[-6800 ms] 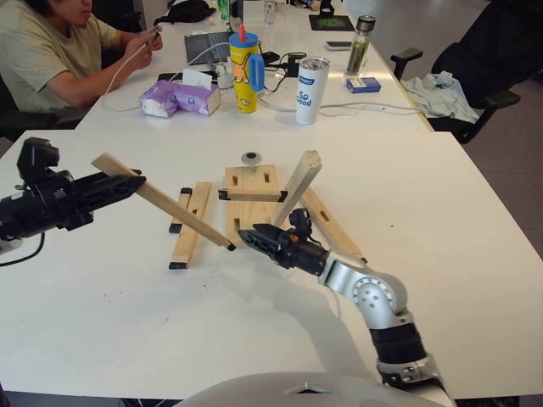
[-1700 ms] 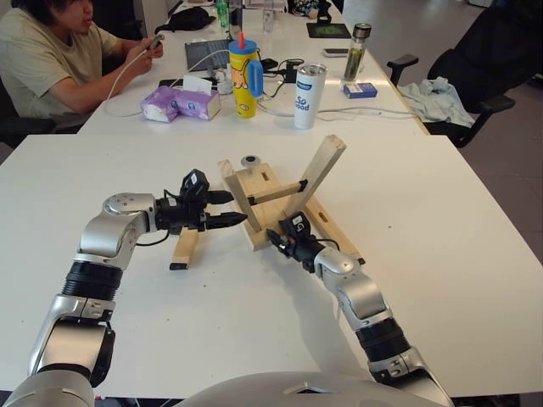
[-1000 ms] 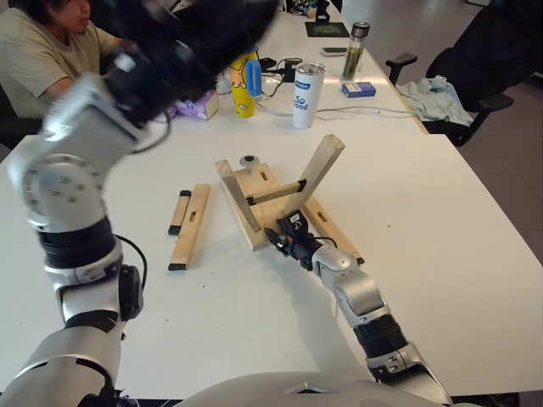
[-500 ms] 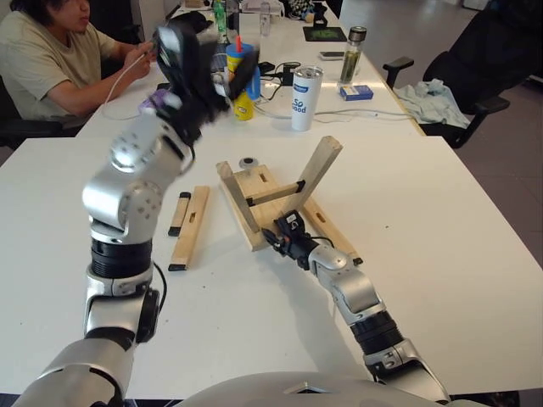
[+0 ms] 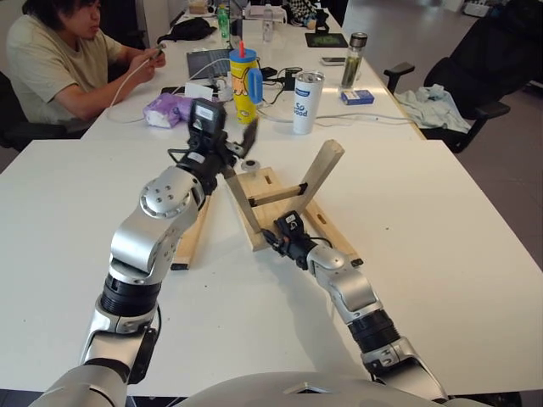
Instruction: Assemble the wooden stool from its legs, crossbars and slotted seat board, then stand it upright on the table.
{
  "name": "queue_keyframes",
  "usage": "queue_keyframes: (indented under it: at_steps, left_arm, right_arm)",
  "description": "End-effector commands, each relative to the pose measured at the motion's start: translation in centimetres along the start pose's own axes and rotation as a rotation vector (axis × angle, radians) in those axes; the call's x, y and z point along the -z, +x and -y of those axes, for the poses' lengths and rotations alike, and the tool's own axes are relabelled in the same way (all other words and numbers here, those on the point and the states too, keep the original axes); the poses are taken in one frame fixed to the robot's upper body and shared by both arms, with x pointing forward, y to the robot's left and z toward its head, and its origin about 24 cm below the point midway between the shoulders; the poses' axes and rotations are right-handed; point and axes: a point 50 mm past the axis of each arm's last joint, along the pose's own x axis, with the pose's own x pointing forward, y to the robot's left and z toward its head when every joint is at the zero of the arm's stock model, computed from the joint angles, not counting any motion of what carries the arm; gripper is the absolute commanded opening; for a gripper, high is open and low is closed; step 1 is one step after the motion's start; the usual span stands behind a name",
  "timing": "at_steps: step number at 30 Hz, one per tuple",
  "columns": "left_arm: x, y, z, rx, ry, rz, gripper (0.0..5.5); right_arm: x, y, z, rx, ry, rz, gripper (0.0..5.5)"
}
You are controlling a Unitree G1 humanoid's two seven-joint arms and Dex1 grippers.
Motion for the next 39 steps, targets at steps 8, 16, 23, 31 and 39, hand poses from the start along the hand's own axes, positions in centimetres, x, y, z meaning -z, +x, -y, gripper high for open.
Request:
queue_keyframes:
  at_steps: [8,16,23,31,39]
  left_arm:
    - [5.0,-7.5,-3.8,-0.279,0.112,-0.24,3.51]
    - [8.7,-8.1,-2.0,-0.256,0.012,-0.436,3.51]
    - [8.0,-7.5,-0.7,-0.27,-0.042,-0.383,3.51]
    - [7.6,-6.4,-0.7,-0.261,-0.022,-0.354,3.51]
    - [7.8,-7.1,-0.9,-0.298,-0.016,-0.352,3.51]
  right_arm:
    - [-1.1,-0.1,-1.8,-0.03,0.038,-0.069,2.05]
    - [-3.6,1.7,-3.8,-0.085,0.093,-0.048,2.05]
    - [-5.2,3.2,-4.3,-0.074,0.232,-0.001,2.05]
    - [-7.9,6.6,-7.0,-0.104,0.257,0.018,2.05]
    - [-5.7,2.8,-4.7,-0.036,-0.027,-0.031,2.05]
